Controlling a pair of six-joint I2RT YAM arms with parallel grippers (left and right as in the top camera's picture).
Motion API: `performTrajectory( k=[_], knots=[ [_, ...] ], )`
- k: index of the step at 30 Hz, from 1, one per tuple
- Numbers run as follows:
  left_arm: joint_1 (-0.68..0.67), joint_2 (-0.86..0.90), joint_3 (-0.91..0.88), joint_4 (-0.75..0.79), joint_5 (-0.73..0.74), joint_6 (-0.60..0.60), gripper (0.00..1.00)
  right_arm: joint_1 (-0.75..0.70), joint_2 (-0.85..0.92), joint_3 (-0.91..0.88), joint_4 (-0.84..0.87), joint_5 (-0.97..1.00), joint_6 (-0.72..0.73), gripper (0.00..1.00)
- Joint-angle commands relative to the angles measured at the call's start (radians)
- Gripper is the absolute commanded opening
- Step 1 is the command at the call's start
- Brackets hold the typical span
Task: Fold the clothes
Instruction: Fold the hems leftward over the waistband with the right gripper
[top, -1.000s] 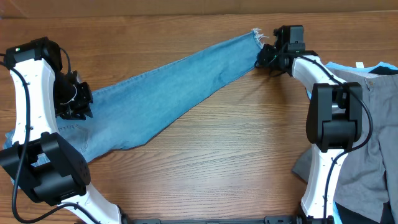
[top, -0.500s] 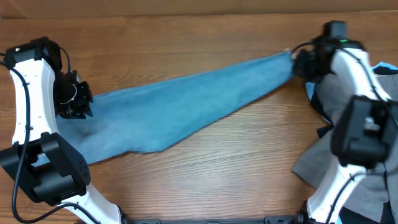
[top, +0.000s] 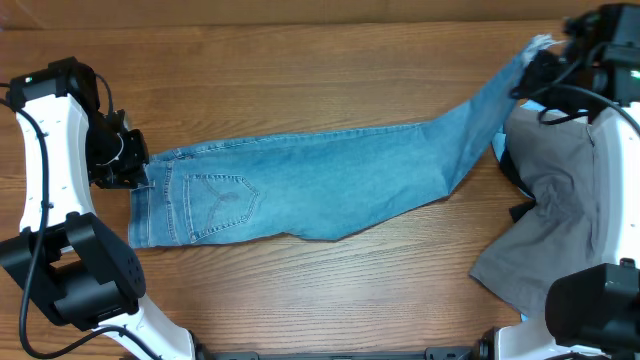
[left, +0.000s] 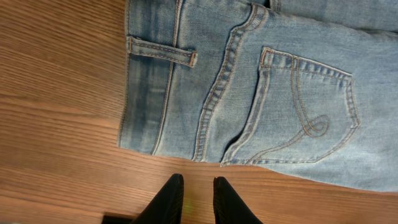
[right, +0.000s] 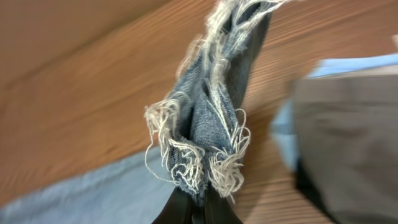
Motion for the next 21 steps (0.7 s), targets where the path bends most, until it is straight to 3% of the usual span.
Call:
performTrajectory(
  k=[1,8,13,21],
  knots=[
    [0.003,-0.020,0.041,-0.010,0.012,0.027,0.19,0.110,-0.028,0.015,-0.003,-0.087,-0.060,0.04],
    [0.030,-0.021,0.295,-0.171,0.010,0.027,0.19,0.406,-0.065,0.016,0.036,-0.106,-0.003,0.04],
    [0.037,-0.097,0.461,-0.170,0.030,-0.015,0.39,0.628,-0.058,0.016,0.146,-0.080,0.119,0.04],
    [0.037,-0.203,0.650,-0.170,0.035,-0.022,0.50,0.901,0.065,0.016,0.360,0.037,0.252,0.04]
  ],
)
